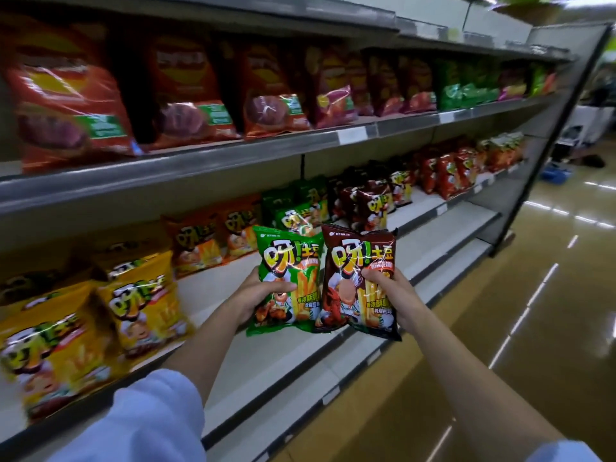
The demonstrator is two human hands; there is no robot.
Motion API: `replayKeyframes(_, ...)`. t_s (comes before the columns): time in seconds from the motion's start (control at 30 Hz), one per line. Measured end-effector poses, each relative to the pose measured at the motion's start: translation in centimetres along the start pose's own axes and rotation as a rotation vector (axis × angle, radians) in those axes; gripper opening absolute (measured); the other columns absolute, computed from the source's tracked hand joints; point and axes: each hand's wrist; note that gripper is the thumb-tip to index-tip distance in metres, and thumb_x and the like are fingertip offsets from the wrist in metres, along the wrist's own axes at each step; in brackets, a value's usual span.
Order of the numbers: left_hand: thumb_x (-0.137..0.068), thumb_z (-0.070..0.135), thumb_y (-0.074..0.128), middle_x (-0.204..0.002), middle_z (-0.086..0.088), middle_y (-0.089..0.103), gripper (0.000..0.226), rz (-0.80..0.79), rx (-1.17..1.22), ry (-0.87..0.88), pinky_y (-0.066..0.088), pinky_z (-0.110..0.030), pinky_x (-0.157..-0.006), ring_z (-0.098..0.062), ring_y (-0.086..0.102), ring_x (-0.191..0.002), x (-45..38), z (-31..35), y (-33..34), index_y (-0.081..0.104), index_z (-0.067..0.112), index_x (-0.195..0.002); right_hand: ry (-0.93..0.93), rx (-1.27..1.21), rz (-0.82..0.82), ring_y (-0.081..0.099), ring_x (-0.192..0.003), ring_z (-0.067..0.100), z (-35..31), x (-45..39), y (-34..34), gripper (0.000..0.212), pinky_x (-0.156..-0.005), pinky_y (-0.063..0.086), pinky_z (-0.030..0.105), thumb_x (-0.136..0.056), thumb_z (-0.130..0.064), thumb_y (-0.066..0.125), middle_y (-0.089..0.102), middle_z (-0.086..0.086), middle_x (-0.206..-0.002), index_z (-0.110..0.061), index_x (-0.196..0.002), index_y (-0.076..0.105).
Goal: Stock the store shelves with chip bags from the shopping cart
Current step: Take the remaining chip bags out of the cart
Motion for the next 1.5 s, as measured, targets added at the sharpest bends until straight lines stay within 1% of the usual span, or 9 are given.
replayKeyframes(0.13,-0.053,0.027,0.091,-0.121,-0.003,0.065,0.09,-0.033,0.026,0.008,0.048,-0.042,-0.098,-0.024,0.062,-0.109,-7.5,1.0,3.0,0.045,0.023,-0.13,0.03,0.04,0.046,0.069,-0.096,0.031,-1.3,-5.3,-3.6,0.069,-0.087,0.055,0.051,-0.071,-0.036,0.08,0.07,0.012,-0.108,-0.016,-0.128,0.047)
replayKeyframes(0.23,-0.033,0.049,0.094,-0.132,-0.002,0.059,0.12,-0.033,0.039,-0.001,0.043,-0.047,-0.105,-0.025,0.056,-0.119,-13.3,1.2,4.4,0.04,0.024,-0.136,0.028,0.068,0.058,0.07,-0.094,0.031,-2.5,-9.7,-5.8,0.078,-0.083,0.057,0.049,-0.063,-0.041,0.08,0.07,0.012,-0.107,-0.015,-0.128,0.048)
replayKeyframes(0.33,-0.022,0.056,0.093,-0.135,-0.001,0.056,0.13,-0.024,0.053,-0.03,0.038,-0.043,-0.109,-0.023,0.052,-0.123,-17.6,1.6,5.8,0.042,0.021,-0.136,0.038,0.07,0.066,0.07,-0.09,0.03,-3.6,-13.6,-7.5,0.061,-0.07,0.057,0.039,-0.076,-0.033,0.076,0.07,0.013,-0.104,-0.014,-0.126,0.048)
replayKeyframes(0.6,-0.026,0.062,0.087,-0.155,-0.006,0.03,0.147,0.077,-0.02,-0.097,0.029,-0.046,-0.114,-0.026,0.032,-0.14,-25.7,2.4,9.3,0.021,0.019,-0.15,0.079,0.017,0.021,0.071,-0.09,0.032,-4.2,-22.2,-11.5,0.053,-0.075,0.057,0.044,-0.08,-0.029,0.074,0.071,0.013,-0.104,-0.017,-0.125,0.049)
replayKeyframes(0.8,-0.072,0.037,0.08,-0.159,-0.011,0.017,0.112,0.322,0.009,-0.148,0.025,-0.045,-0.114,-0.029,0.022,-0.144,-30.4,2.9,12.9,0.007,0.012,-0.153,0.111,0.028,-0.148,0.069,-0.097,0.032,-4.5,-29.4,-14.4,0.058,-0.081,0.056,0.047,-0.078,-0.033,0.075,0.07,0.012,-0.11,-0.02,-0.127,0.048)
replayKeyframes(0.97,-0.068,0.038,0.084,-0.15,-0.008,0.039,0.1,0.622,0.016,-0.153,0.034,-0.042,-0.111,-0.031,0.037,-0.136,-32.6,3.6,14.9,0.03,0.011,-0.148,0.103,0.042,-0.28,0.067,-0.098,0.029,-6.7,-35.2,-16.3,0.049,-0.083,0.055,0.044,-0.082,-0.027,0.073,0.069,0.009,-0.11,-0.019,-0.125,0.051)
replayKeyframes(1.13,-0.062,0.034,0.088,-0.123,-0.011,0.064,0.072,0.917,-0.048,-0.162,0.046,-0.04,-0.098,-0.03,0.057,-0.114,-33.8,4.2,16.1,0.057,0.007,-0.121,0.096,0.085,-0.392,0.064,-0.108,0.028,-8.1,-38.9,-16.3,0.085,-0.097,0.049,0.052,-0.057,-0.044,0.081,0.067,0.005,-0.119,-0.025,-0.133,0.048)
replayKeyframes(1.33,-0.065,0.03,0.088,-0.143,-0.012,0.047,0.097,1.017,-0.036,-0.137,0.039,-0.04,-0.107,-0.032,0.044,-0.131,-36.7,4.7,15.6,0.035,0.005,-0.143,0.13,0.11,-0.447,0.055,-0.123,0.028,-7.1,-41.6,-15.4,0.124,-0.104,0.043,0.055,-0.035,-0.066,0.089,0.057,0.002,-0.135,-0.031,-0.142,0.039)
replayKeyframes(1.5,-0.071,0.028,0.083,-0.125,-0.013,0.059,0.067,0.991,-0.145,-0.183,0.047,-0.035,-0.095,-0.031,0.055,-0.116,-39.1,3.7,15.7,0.051,0.005,-0.126,0.143,0.132,-0.465,0.064,-0.109,0.027,-6.9,-42.8,-14.7,0.096,-0.095,0.051,0.051,-0.05,-0.055,0.085,0.066,0.004,-0.122,-0.029,-0.134,0.048)
Point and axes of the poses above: each hand's wrist, its own x-axis away from the middle knuckle, its own y-axis out of the palm, z = x × y
